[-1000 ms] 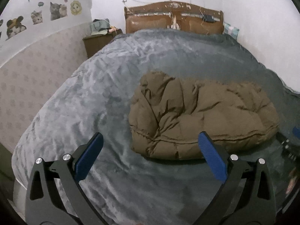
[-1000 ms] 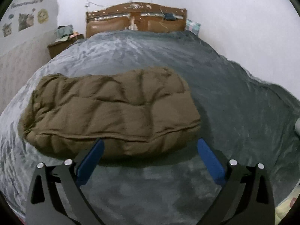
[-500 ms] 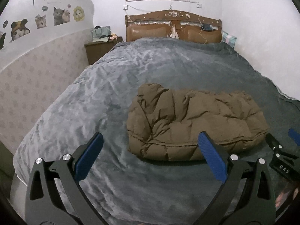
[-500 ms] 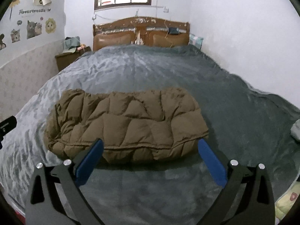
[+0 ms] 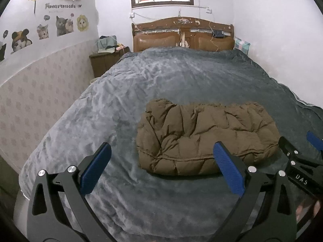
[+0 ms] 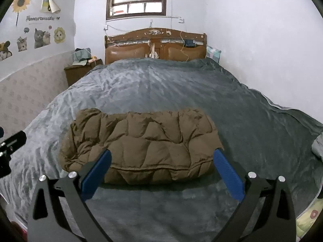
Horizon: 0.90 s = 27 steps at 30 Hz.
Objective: Fold large clothes
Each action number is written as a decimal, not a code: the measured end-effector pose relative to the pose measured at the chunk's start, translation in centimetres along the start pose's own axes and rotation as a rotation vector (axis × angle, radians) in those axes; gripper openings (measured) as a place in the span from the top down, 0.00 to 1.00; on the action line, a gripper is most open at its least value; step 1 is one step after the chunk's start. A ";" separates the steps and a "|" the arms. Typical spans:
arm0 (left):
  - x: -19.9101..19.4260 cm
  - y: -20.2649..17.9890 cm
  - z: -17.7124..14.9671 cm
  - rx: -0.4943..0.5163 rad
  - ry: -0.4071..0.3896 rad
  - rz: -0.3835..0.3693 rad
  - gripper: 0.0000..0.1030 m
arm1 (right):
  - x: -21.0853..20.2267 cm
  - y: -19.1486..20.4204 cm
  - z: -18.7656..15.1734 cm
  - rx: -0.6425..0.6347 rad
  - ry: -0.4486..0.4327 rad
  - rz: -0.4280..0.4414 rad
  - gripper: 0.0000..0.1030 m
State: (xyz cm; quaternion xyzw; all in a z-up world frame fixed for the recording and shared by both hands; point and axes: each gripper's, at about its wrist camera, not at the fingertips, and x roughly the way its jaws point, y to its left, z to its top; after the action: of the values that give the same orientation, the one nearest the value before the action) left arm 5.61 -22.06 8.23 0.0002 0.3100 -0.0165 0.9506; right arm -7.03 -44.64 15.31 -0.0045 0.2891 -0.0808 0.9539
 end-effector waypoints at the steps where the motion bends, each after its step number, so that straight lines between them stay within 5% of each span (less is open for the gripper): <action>1: 0.0 0.0 0.0 0.001 0.000 0.005 0.03 | -0.1 0.1 0.0 -0.001 -0.002 -0.001 0.02; 27: -0.4 0.8 0.1 0.007 0.005 0.018 0.03 | -0.5 0.6 0.5 -0.002 0.005 0.002 0.02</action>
State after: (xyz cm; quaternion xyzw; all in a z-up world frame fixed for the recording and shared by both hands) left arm 5.37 -21.28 8.48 0.0065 0.3123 -0.0092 0.9499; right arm -7.09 -44.03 16.02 -0.0051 0.2917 -0.0797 0.9532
